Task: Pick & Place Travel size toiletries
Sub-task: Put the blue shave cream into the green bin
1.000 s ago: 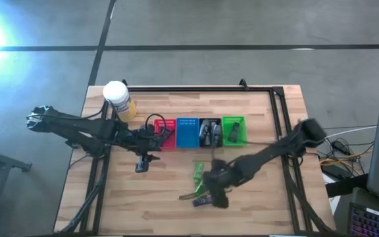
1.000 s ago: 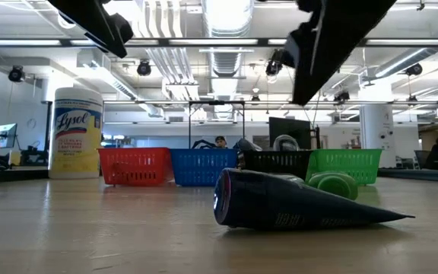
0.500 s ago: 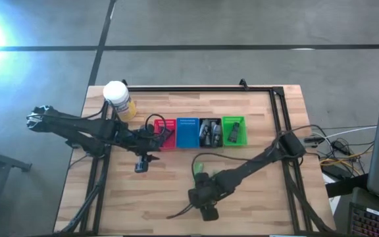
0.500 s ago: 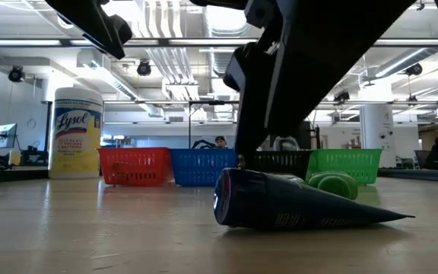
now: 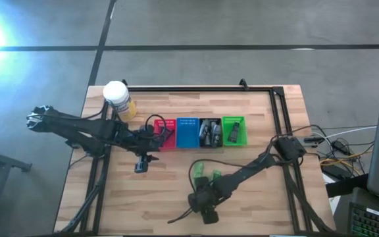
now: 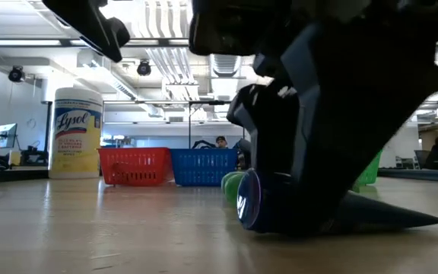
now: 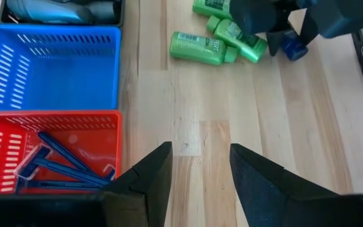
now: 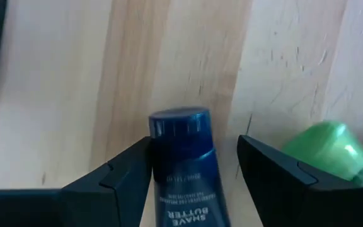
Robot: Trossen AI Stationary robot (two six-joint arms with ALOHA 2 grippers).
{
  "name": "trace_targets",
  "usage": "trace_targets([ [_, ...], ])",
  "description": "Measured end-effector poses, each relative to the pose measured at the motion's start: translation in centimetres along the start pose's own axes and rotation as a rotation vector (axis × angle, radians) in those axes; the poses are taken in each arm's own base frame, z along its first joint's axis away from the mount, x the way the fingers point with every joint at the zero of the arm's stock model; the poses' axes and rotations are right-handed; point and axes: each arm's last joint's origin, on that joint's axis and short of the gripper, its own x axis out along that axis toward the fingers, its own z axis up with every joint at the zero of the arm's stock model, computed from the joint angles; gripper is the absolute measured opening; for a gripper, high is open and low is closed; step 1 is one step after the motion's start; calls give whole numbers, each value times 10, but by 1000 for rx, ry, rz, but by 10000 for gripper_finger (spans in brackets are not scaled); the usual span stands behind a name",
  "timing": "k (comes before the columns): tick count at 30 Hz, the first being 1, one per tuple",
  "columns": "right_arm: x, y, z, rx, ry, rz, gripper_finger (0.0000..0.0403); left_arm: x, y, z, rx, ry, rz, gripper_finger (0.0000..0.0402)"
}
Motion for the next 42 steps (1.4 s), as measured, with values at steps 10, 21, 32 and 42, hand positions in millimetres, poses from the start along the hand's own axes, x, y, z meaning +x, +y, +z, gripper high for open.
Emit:
trace_targets([
  [10,1,4,-6,-16,39,-18,226,8,1,-9,-7,39,5,163],
  [21,-31,6,-7,58,117,-36,54,3,1,-6,25,14,-12,163],
  [32,-184,-29,-46,698,-38,-320,55,-9,-1,7,32,-139,-29,163],
  [42,-207,-154,-132,1361,-213,-492,58,-12,-1,21,34,-286,-7,163],
])
